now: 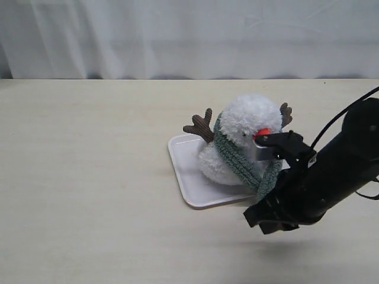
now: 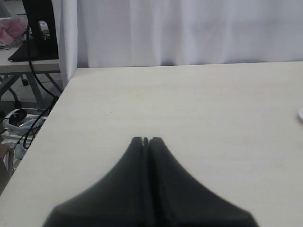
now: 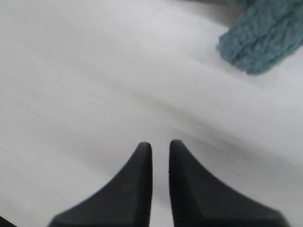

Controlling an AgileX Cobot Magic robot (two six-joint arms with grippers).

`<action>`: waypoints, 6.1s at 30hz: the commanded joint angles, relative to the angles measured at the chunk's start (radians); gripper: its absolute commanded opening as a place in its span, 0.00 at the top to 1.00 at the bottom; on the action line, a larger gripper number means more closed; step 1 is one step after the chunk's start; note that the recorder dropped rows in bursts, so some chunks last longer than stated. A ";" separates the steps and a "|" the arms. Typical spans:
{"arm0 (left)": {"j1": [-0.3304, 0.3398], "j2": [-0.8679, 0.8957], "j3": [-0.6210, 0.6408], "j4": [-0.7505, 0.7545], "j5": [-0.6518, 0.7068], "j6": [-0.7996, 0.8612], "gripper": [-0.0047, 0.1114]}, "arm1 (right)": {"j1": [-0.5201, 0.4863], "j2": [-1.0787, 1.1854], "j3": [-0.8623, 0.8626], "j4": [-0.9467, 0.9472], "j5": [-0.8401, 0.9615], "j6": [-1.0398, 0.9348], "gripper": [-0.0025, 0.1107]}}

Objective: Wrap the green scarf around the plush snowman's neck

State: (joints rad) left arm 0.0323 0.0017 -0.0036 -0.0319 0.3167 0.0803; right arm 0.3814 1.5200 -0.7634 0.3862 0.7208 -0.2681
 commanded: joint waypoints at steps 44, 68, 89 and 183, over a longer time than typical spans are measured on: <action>0.002 -0.002 0.004 -0.005 -0.009 -0.003 0.96 | -0.007 -1.520 0.135 -0.009 -0.194 -0.009 0.94; 0.002 -0.002 0.004 -0.007 -0.009 -0.003 0.96 | -0.009 -1.520 0.141 -0.162 -0.201 -0.009 0.94; 0.002 -0.002 0.004 -0.007 -0.009 -0.003 0.96 | -0.364 -1.520 0.141 -0.449 -0.201 -0.005 0.94; 0.002 -0.002 0.004 -0.007 -0.009 -0.003 0.96 | -0.366 -1.520 0.763 -0.268 -0.545 0.003 0.94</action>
State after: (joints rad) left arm 0.0323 0.0017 -0.0036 -0.0319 0.3167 0.0803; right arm 0.0237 0.0052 -0.0023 0.1256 0.1108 -0.2693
